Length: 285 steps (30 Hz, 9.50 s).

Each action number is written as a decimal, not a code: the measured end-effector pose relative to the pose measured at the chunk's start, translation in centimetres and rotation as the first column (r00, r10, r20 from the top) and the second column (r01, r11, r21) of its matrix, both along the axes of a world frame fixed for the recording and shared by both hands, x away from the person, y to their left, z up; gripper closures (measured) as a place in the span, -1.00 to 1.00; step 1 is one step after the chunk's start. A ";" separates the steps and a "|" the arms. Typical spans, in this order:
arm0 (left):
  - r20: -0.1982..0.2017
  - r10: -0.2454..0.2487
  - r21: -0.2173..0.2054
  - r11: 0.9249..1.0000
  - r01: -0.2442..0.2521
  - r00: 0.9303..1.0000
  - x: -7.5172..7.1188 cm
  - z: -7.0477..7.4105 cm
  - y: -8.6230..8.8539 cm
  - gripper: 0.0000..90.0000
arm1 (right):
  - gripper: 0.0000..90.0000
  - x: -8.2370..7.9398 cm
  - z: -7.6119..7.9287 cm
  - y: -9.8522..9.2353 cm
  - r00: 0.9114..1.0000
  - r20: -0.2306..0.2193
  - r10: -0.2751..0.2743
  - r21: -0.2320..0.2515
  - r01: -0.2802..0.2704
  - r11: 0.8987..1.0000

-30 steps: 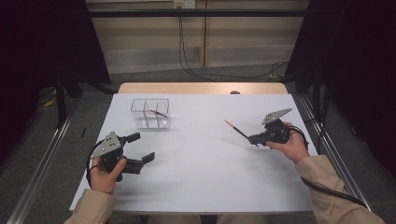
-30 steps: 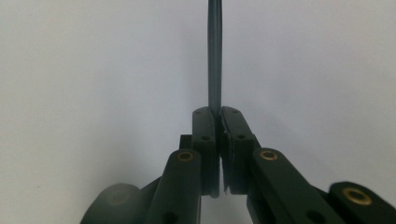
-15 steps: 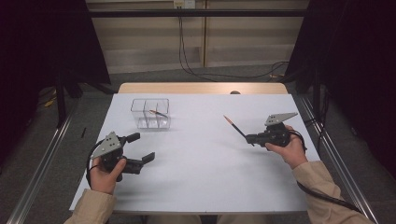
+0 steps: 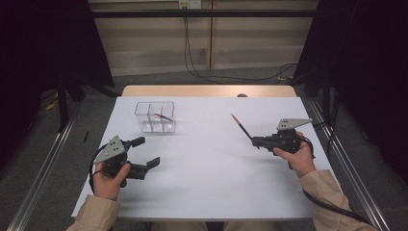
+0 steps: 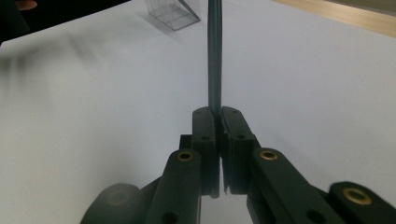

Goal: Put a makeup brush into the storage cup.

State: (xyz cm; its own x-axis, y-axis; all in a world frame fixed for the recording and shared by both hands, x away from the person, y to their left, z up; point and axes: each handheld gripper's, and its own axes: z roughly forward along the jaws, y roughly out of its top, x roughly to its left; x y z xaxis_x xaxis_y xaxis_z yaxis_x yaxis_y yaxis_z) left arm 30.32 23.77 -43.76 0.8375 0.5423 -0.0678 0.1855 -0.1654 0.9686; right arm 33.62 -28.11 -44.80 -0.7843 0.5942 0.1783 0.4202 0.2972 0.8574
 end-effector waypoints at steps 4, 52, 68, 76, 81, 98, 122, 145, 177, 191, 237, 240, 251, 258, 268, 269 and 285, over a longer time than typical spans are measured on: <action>0.002 -0.003 0.000 1.000 0.003 1.000 0.0 0.0 -0.1 -0.90 | 0.89 -0.3 -0.1 0.2 1.000 0.013 -0.001 0.035 0.000 0.999; -0.012 -0.026 -0.026 0.999 0.025 1.000 0.8 0.0 -1.5 -0.91 | 0.89 -1.5 0.7 4.2 0.990 0.134 0.051 0.220 -0.079 0.972; -0.018 -0.029 -0.031 0.999 0.029 0.999 1.0 -0.1 -1.8 -0.91 | 0.89 -1.7 0.8 6.3 0.984 0.155 0.085 0.238 -0.121 0.964; -0.023 -0.034 -0.031 0.999 0.034 0.999 1.2 -0.2 -2.0 -0.91 | 0.89 -1.8 0.7 6.9 0.982 0.154 0.107 0.236 -0.142 0.961; -0.023 -0.039 -0.035 0.999 0.038 0.999 1.3 -0.2 -2.2 -0.91 | 0.89 -2.0 0.7 7.2 0.979 0.161 0.122 0.240 -0.159 0.958; -0.032 -0.057 -0.052 0.997 0.055 0.998 1.5 -0.2 -2.9 -0.91 | 0.89 -2.2 0.4 8.1 0.975 0.160 0.154 0.236 -0.189 0.953; -0.028 -0.123 -0.088 0.989 0.120 0.992 2.4 0.6 -5.7 -0.97 | 0.89 -2.1 0.4 8.2 0.974 0.161 0.158 0.237 -0.194 0.952; -0.051 -0.171 -0.116 0.980 0.164 0.984 3.7 0.6 -9.8 -0.98 | 0.89 -2.1 0.3 8.3 0.973 0.159 0.164 0.228 -0.198 0.953; -0.092 -0.298 -0.236 0.933 0.270 0.950 3.9 0.0 -14.3 -0.08 | 0.89 -2.2 0.0 9.2 0.970 0.154 0.186 0.209 -0.216 0.954; -0.073 -0.297 -0.263 0.927 0.269 0.952 3.8 0.2 -14.5 0.43 | 0.89 -2.3 -0.1 9.4 0.970 0.153 0.191 0.204 -0.220 0.954; -0.045 -0.325 -0.271 0.914 0.301 0.945 3.5 0.6 -15.7 0.84 | 0.80 -2.5 -0.2 10.1 0.968 0.152 0.200 0.208 -0.229 0.951; -0.045 -0.323 -0.267 0.916 0.300 0.945 3.5 0.6 -15.6 0.84 | 0.70 -2.6 -0.1 10.1 0.967 0.161 0.199 0.203 -0.230 0.952; -0.048 -0.314 -0.260 0.921 0.292 0.948 3.5 0.6 -15.1 0.84 | 0.09 -2.4 0.0 9.5 0.970 0.169 0.177 0.204 -0.210 0.956; -0.042 -0.311 -0.261 0.921 0.290 0.949 3.5 0.7 -14.8 0.83 | -0.34 -2.3 0.0 9.1 0.974 0.162 0.160 0.214 -0.193 0.958; -0.035 -0.306 -0.258 0.923 0.287 0.952 3.5 0.8 -14.6 0.83 | -0.64 -2.4 0.0 8.7 0.976 0.168 0.142 0.202 -0.175 0.964; -0.035 -0.305 -0.258 0.923 0.287 0.952 3.5 0.8 -14.6 0.83 | -0.65 -2.4 0.0 8.7 0.976 0.169 0.139 0.198 -0.172 0.965; -0.027 -0.300 -0.253 0.925 0.284 0.953 3.4 0.9 -14.3 0.83 | -0.74 -2.8 0.2 7.3 0.981 0.167 0.100 0.183 -0.130 0.974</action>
